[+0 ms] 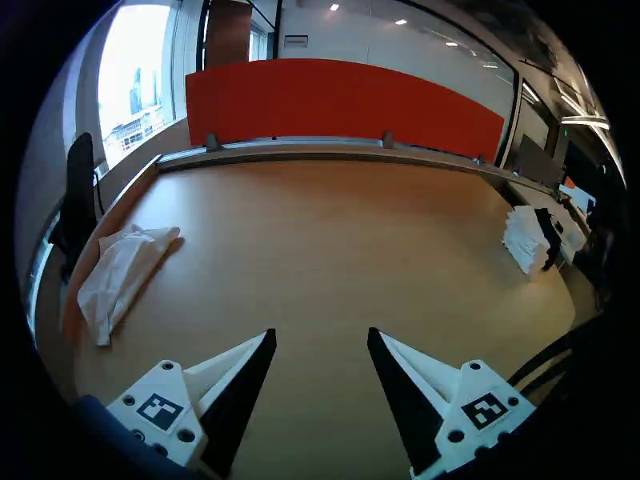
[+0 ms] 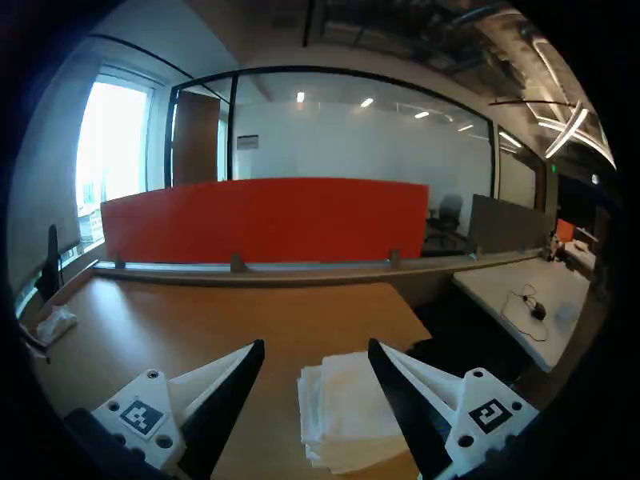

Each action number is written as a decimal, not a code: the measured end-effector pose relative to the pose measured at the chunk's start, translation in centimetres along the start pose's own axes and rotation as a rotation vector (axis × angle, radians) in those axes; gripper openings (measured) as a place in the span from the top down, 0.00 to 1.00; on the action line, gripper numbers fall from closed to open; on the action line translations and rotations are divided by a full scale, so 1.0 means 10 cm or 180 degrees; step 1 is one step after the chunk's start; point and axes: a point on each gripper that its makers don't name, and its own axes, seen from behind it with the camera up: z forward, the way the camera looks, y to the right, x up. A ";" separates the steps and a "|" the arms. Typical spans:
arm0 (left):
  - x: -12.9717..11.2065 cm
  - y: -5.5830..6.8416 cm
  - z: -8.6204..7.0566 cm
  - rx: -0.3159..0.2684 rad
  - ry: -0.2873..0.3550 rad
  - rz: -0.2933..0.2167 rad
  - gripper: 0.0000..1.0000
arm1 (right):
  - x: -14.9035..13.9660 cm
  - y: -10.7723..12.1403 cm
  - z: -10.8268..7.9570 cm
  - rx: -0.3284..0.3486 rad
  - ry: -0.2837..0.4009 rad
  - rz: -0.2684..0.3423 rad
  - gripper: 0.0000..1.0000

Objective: Fold towel

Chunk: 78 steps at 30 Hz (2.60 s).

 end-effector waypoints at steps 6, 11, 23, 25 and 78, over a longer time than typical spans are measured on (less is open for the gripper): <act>0.11 -0.05 0.01 0.0020 0.0106 -0.0014 0.16 | 0.13 -0.13 -0.04 0.0045 0.0205 -0.0033 0.00; 0.34 -0.12 0.01 0.0073 0.0309 -0.0031 0.16 | 0.17 -0.22 -0.04 0.0068 0.0231 -0.0049 0.00; 1.23 -0.38 -0.11 0.0263 0.1146 -0.0080 0.16 | 0.27 -0.47 -0.05 0.0154 0.0268 -0.0080 0.00; 1.35 -0.45 -0.13 0.0321 0.1259 -0.0074 0.16 | 0.30 -0.52 -0.05 0.0168 0.0282 -0.0083 0.00; 1.85 -0.83 -0.03 0.0589 0.2181 0.0093 0.16 | 0.82 -1.82 -0.22 0.0382 0.0609 0.0198 0.00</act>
